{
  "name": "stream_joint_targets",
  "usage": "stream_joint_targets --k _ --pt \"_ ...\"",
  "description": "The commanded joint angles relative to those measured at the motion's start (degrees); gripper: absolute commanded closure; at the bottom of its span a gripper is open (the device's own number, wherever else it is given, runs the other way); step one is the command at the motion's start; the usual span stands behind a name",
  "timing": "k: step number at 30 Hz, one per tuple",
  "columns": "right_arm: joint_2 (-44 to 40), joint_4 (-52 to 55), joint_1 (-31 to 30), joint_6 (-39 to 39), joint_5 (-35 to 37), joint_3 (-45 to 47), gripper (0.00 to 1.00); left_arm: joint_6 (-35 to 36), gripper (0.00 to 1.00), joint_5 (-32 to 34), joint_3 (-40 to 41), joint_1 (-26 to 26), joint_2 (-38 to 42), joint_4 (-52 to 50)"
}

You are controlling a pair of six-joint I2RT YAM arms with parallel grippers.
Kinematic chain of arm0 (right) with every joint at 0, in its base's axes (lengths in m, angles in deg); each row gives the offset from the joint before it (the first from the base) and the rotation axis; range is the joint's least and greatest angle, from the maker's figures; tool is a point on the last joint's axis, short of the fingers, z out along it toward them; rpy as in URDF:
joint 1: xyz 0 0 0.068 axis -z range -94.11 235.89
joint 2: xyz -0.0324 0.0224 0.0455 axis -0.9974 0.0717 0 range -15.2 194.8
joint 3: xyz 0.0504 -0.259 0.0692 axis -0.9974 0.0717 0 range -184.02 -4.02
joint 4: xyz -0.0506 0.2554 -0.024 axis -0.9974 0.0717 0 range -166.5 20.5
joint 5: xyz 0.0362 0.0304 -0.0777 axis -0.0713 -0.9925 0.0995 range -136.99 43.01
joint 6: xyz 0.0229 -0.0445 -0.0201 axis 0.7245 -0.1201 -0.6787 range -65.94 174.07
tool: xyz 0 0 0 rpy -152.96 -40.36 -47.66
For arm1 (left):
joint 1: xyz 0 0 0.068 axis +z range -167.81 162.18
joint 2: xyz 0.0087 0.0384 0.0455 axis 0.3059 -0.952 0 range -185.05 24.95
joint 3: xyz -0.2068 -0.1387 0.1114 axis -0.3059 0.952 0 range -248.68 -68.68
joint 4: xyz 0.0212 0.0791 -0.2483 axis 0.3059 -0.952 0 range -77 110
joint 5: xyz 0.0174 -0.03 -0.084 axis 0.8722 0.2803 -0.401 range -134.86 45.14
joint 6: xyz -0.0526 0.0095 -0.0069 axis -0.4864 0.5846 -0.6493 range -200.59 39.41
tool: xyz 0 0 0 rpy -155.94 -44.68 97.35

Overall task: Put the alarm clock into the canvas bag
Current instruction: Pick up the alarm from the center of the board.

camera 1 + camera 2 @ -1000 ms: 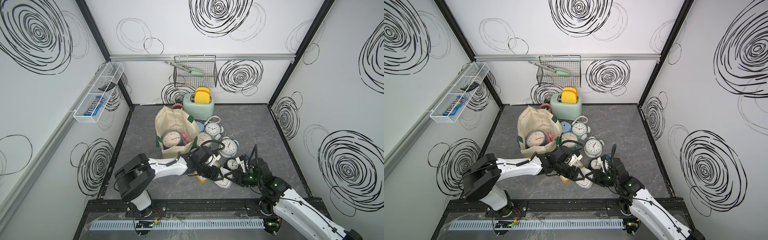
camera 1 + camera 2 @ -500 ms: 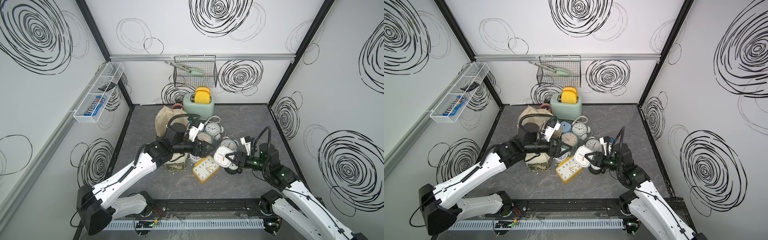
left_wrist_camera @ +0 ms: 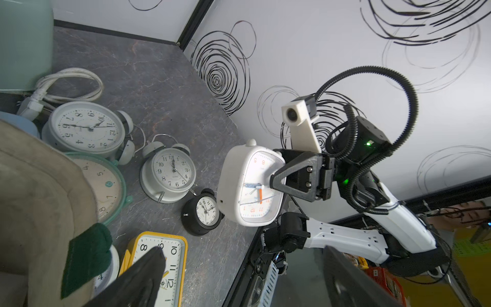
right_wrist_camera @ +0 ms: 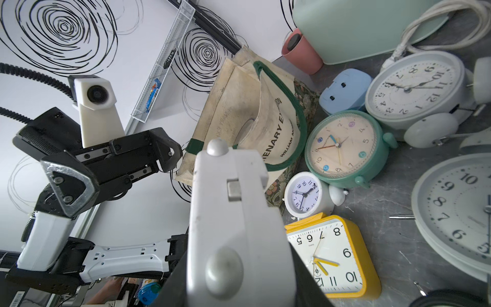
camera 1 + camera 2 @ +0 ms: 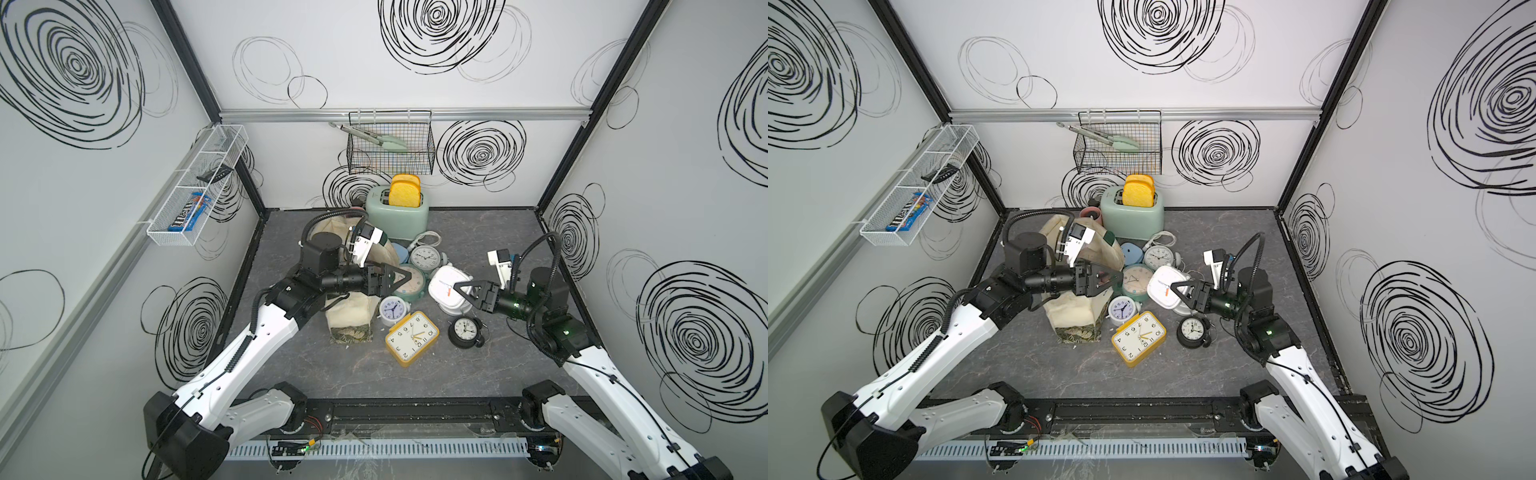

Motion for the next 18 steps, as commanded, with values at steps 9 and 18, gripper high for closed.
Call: stream_joint_targets --k 9,18 --pt "0.12 -14.38 5.59 3.48 -11.63 -0.38 0.81 -13.1 0.04 -9.89 -1.47 0.66 -3.56 22.53" --pt "0.44 -21.44 5.6 8.43 -14.47 -0.11 0.81 -11.92 0.0 -9.08 -7.32 -0.54 -9.13 19.3"
